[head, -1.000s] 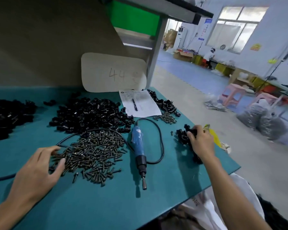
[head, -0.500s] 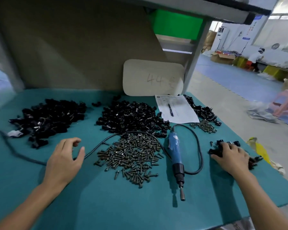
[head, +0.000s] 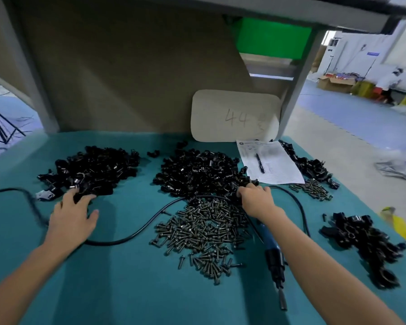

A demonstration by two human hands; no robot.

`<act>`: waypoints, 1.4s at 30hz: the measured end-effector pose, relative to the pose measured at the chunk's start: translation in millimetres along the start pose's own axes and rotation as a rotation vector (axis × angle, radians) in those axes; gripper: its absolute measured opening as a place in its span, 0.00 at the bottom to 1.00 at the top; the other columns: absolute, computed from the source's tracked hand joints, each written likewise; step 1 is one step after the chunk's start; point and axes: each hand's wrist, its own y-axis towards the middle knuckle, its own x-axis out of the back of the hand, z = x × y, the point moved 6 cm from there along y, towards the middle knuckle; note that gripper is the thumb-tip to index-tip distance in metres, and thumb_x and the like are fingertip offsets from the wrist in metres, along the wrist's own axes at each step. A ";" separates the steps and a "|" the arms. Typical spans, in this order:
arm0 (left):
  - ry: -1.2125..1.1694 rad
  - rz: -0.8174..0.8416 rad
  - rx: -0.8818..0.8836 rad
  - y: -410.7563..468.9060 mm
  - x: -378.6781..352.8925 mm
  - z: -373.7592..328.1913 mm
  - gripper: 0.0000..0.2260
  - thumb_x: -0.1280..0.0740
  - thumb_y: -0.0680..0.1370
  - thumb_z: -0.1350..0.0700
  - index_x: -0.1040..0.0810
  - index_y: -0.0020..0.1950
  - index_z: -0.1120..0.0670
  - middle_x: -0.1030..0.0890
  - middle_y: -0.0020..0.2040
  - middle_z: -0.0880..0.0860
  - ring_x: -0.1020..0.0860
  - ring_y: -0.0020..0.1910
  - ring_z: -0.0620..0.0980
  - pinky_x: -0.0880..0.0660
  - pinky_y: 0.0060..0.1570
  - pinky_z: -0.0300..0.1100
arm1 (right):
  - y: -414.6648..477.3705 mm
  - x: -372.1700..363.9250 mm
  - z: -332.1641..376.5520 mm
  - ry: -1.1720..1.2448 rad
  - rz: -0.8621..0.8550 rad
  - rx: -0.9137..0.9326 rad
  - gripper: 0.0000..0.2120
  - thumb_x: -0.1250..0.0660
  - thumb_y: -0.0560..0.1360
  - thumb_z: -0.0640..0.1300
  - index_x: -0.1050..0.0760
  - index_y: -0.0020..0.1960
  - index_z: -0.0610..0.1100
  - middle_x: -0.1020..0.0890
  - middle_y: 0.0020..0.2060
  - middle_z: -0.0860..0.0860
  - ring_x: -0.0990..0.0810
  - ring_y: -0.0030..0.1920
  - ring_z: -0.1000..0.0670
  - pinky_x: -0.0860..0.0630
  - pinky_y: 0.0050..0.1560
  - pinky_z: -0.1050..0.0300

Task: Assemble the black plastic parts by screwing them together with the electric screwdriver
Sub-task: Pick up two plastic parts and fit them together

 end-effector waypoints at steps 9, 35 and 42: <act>-0.080 -0.057 -0.085 7.9 6.2 11.6 0.19 0.24 0.74 0.61 0.20 0.64 0.59 0.30 0.65 0.61 0.29 0.64 0.67 0.32 0.69 0.61 | 4.8 -12.0 -14.2 -0.040 0.047 -0.058 0.19 0.39 0.80 0.34 0.31 0.70 0.43 0.26 0.65 0.40 0.28 0.66 0.36 0.30 0.67 0.43; -1.687 0.630 0.619 -71.7 3.5 -128.9 0.12 0.25 0.71 0.56 0.18 0.49 0.63 0.25 0.50 0.59 0.27 0.39 0.48 0.21 0.31 0.35 | -114.6 -19.9 88.4 2.189 0.213 -0.108 0.17 0.27 0.71 0.35 0.14 0.58 0.43 0.13 0.44 0.47 0.15 0.45 0.51 0.19 0.47 0.62; -1.245 0.595 0.286 -98.0 -12.5 -150.8 0.06 0.34 0.82 0.55 0.22 0.57 0.54 0.24 0.44 0.53 0.26 0.35 0.46 0.24 0.34 0.40 | -131.3 -34.4 112.7 2.374 0.187 -0.155 0.20 0.26 0.69 0.35 0.18 0.61 0.38 0.16 0.40 0.47 0.17 0.37 0.52 0.18 0.44 0.62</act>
